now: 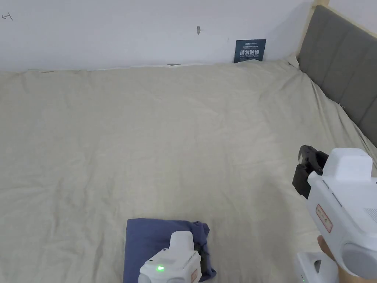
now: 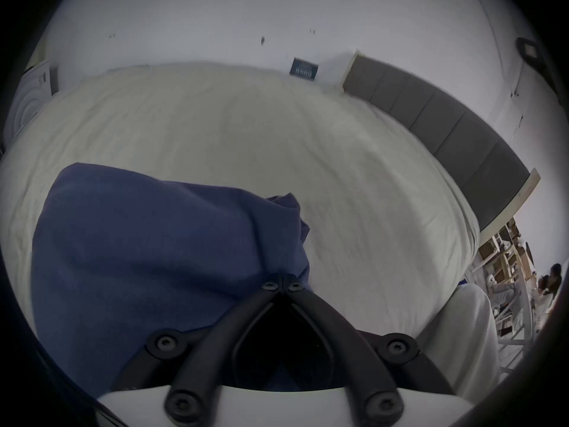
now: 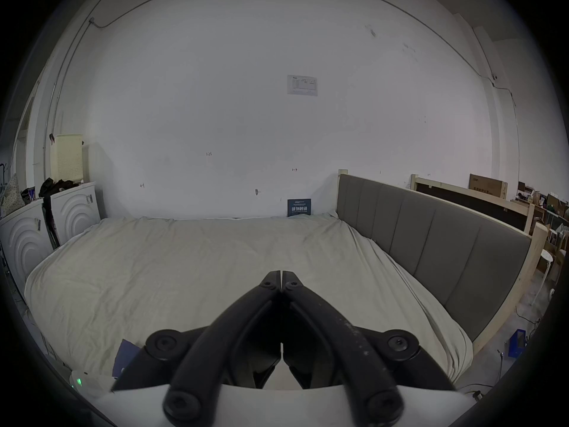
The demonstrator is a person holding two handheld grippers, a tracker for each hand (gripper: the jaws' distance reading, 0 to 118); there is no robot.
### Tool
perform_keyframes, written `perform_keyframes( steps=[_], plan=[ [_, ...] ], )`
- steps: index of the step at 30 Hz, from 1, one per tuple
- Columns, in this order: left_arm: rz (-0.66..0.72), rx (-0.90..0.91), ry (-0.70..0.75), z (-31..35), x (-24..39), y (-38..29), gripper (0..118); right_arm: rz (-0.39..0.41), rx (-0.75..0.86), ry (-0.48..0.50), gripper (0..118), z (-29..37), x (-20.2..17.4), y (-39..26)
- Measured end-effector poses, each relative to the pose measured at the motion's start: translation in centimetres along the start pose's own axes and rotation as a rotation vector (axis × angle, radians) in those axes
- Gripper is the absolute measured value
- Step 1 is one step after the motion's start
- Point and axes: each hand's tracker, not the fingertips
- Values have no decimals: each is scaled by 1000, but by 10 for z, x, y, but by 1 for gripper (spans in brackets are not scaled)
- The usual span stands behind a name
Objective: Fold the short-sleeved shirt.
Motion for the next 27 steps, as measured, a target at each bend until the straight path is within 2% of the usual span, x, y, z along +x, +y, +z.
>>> perform_keyframes(
  steps=[3,5,7,13,21,25,27],
  plan=[
    [12,-57,11,-1,0,9,0,0,-3,-5,1,0,1,-1],
    [-34,-62,13,3,3,14,0,-3,-4,-5,1,1,1,-1],
    [-105,4,47,15,10,22,0,-5,0,-3,1,4,1,1],
    [-144,247,13,85,11,74,0,11,33,18,1,13,-9,14],
    [-285,534,165,175,-10,136,0,6,102,62,1,20,-33,26],
    [-313,617,251,203,-33,148,0,17,139,71,1,24,-49,30],
    [-284,638,271,217,-46,153,0,21,153,77,1,25,-56,31]
  ],
)
